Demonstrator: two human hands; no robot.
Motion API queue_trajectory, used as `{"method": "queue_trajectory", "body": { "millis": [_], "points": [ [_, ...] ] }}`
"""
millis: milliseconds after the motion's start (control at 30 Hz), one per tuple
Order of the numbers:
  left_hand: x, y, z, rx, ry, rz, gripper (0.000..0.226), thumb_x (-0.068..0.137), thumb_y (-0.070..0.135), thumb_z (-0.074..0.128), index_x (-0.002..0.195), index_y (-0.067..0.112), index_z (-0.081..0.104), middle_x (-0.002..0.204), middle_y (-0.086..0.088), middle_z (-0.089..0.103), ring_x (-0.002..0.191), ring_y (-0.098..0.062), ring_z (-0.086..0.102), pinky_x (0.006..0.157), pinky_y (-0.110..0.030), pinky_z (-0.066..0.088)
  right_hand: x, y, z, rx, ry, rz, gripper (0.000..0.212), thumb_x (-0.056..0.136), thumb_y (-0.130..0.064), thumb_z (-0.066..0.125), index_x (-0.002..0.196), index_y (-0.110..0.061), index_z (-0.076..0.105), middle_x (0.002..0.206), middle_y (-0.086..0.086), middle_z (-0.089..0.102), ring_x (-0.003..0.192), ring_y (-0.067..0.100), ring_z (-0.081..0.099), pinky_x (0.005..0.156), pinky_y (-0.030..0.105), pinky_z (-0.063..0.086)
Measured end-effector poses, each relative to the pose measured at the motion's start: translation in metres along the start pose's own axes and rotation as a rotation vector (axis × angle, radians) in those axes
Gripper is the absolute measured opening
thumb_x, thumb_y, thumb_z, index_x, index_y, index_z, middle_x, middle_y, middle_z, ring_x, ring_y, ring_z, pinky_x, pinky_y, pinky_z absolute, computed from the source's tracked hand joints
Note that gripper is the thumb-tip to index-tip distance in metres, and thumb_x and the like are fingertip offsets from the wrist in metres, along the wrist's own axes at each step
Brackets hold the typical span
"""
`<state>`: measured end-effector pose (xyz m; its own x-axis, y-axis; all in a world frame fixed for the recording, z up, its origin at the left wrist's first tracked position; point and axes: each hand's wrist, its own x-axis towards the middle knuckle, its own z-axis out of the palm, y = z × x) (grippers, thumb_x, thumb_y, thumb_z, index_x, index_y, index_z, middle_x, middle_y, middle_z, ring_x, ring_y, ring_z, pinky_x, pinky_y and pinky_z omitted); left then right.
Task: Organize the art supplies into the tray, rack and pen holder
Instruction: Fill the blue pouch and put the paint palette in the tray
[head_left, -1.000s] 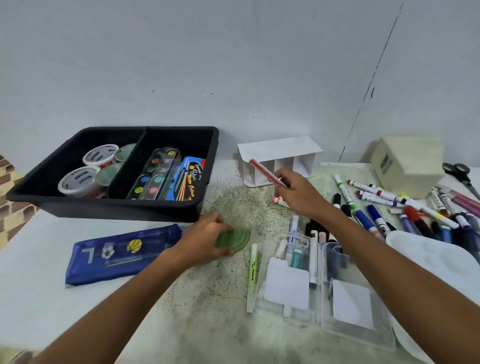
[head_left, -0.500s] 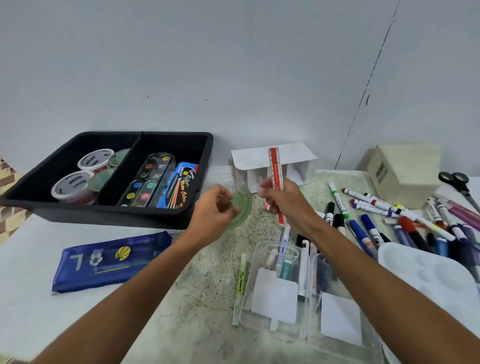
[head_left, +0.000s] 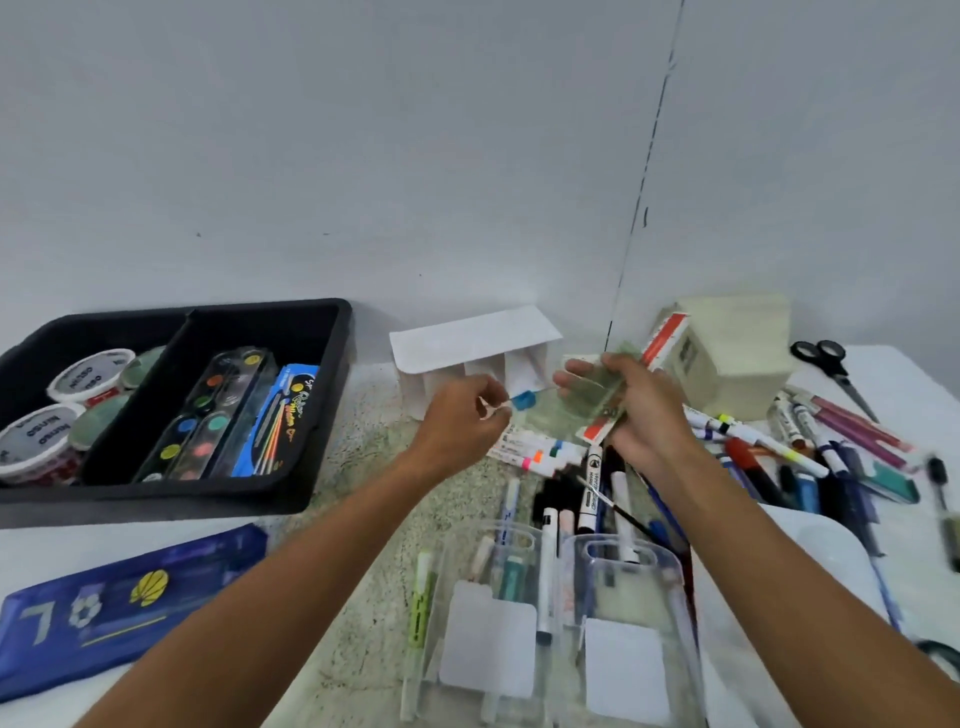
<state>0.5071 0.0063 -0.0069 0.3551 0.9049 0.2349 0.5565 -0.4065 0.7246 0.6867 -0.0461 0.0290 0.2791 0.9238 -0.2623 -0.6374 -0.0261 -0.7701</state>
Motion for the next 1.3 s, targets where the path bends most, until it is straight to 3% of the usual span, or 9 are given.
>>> {"method": "queue_trajectory", "body": {
  "millis": [100, 200, 300, 433, 633, 767, 833, 1100, 1300],
  "points": [
    [0.021, -0.006, 0.022, 0.302, -0.042, 0.136, 0.020, 0.086, 0.012, 0.062, 0.105, 0.006, 0.067, 0.099, -0.007, 0.067, 0.094, -0.021, 0.058, 0.078, -0.028, 0.045, 0.000, -0.012, -0.023, 0.053, 0.065, -0.003, 0.013, 0.096, -0.002, 0.048, 0.085, -0.009, 0.053, 0.070, 0.016, 0.068, 0.059, 0.027, 0.066, 0.066, 0.044, 0.059],
    [0.040, -0.006, 0.040, 0.501, -0.048, 0.121, 0.020, 0.086, 0.013, 0.056, 0.102, 0.004, 0.064, 0.096, -0.015, 0.067, 0.090, -0.031, 0.060, 0.074, -0.040, 0.051, 0.000, -0.022, -0.040, 0.066, 0.088, 0.027, 0.013, 0.095, -0.001, 0.047, 0.090, -0.010, 0.056, 0.064, 0.011, 0.061, 0.058, 0.024, 0.060, 0.070, 0.042, 0.056],
    [0.047, -0.005, 0.051, 0.711, -0.106, 0.085, 0.023, 0.089, 0.019, 0.050, 0.106, 0.009, 0.063, 0.098, -0.015, 0.065, 0.089, -0.033, 0.061, 0.071, -0.038, 0.049, 0.000, -0.029, -0.053, 0.001, 0.069, 0.057, 0.012, 0.093, 0.000, 0.048, 0.096, -0.008, 0.056, 0.062, 0.009, 0.057, 0.057, 0.022, 0.057, 0.077, 0.045, 0.055],
    [0.051, -0.009, 0.057, 0.770, -0.135, 0.026, 0.022, 0.091, 0.017, 0.049, 0.106, 0.008, 0.063, 0.100, -0.014, 0.065, 0.091, -0.033, 0.063, 0.070, -0.036, 0.047, 0.002, -0.033, -0.063, -0.079, 0.030, 0.095, 0.015, 0.091, 0.000, 0.051, 0.103, -0.007, 0.056, 0.064, 0.008, 0.057, 0.058, 0.021, 0.056, 0.078, 0.045, 0.055],
    [0.048, -0.006, 0.054, 0.527, -0.067, 0.004, 0.022, 0.090, 0.022, 0.056, 0.107, 0.011, 0.065, 0.092, -0.008, 0.068, 0.080, -0.026, 0.062, 0.070, -0.036, 0.052, 0.002, -0.030, -0.062, -0.144, -0.028, 0.115, 0.028, 0.085, 0.002, 0.053, 0.113, -0.004, 0.054, 0.070, 0.004, 0.052, 0.057, 0.013, 0.047, 0.056, 0.031, 0.045],
    [0.038, 0.026, 0.043, 0.072, -0.024, 0.072, 0.018, 0.086, 0.026, 0.070, 0.099, 0.014, 0.069, 0.057, 0.004, 0.057, 0.051, -0.005, 0.049, 0.052, -0.018, 0.038, 0.002, -0.021, -0.052, -0.229, -0.034, 0.130, 0.016, 0.088, -0.012, 0.062, 0.104, -0.009, 0.059, 0.075, 0.004, 0.059, 0.058, 0.012, 0.049, 0.054, 0.028, 0.042],
    [0.030, 0.043, 0.041, -0.057, -0.046, 0.122, 0.016, 0.082, 0.023, 0.074, 0.095, 0.014, 0.070, 0.052, 0.008, 0.052, 0.044, -0.002, 0.044, 0.050, -0.014, 0.034, 0.001, -0.014, -0.045, -0.260, -0.048, 0.150, 0.026, 0.083, -0.024, 0.071, 0.102, -0.009, 0.062, 0.078, 0.004, 0.064, 0.062, 0.013, 0.054, 0.053, 0.028, 0.044],
    [0.010, 0.052, 0.030, -0.137, -0.064, 0.146, 0.024, 0.076, 0.023, 0.080, 0.095, 0.015, 0.071, 0.052, 0.007, 0.051, 0.045, -0.002, 0.043, 0.050, -0.014, 0.034, -0.011, 0.005, -0.023, -0.174, -0.028, 0.127, 0.003, 0.091, -0.010, 0.062, 0.090, -0.007, 0.062, 0.077, 0.009, 0.062, 0.058, 0.015, 0.060, 0.054, 0.032, 0.043],
    [-0.014, 0.033, 0.001, -0.141, -0.047, 0.097, 0.019, 0.084, 0.026, 0.073, 0.094, 0.011, 0.069, 0.056, 0.005, 0.051, 0.047, -0.002, 0.043, 0.050, -0.014, 0.034, -0.021, 0.016, -0.013, -0.159, -0.063, 0.140, 0.012, 0.091, 0.001, 0.051, 0.093, -0.007, 0.058, 0.069, 0.009, 0.068, 0.063, 0.021, 0.066, 0.059, 0.033, 0.049]
  ]
}}
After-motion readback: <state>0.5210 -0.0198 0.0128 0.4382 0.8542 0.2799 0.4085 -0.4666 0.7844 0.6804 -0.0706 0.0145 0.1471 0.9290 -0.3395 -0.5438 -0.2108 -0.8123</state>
